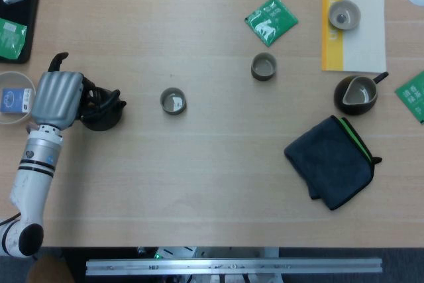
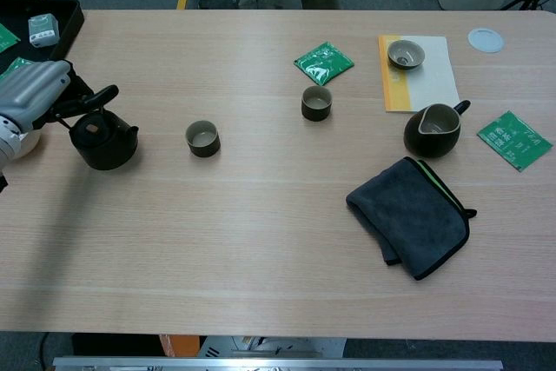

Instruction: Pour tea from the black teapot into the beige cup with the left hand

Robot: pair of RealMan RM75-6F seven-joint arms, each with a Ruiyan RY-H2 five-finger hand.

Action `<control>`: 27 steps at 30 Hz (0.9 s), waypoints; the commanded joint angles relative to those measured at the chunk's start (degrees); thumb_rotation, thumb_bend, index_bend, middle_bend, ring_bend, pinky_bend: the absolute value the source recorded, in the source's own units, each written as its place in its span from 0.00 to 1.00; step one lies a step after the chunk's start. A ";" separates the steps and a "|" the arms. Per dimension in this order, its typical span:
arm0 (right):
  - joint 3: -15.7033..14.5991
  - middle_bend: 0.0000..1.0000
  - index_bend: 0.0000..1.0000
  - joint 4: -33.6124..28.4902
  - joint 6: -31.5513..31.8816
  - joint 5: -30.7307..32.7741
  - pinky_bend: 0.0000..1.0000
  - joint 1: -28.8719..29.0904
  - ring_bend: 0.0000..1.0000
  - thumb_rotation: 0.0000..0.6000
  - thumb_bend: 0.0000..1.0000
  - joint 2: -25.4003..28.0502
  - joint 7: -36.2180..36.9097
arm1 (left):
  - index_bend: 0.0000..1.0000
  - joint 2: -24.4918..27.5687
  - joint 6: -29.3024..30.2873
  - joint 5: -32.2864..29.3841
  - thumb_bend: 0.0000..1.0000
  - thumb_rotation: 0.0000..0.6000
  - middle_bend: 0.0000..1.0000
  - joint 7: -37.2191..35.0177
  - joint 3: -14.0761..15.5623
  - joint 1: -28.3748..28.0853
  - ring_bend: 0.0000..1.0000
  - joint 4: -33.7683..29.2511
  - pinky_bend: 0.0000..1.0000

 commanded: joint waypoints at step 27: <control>0.02 0.31 0.24 -1.47 0.67 0.07 0.18 -0.55 0.25 1.00 0.01 0.42 -1.21 | 0.96 -1.71 5.19 -1.78 0.41 0.61 1.00 2.85 -2.16 -1.12 0.89 0.43 0.13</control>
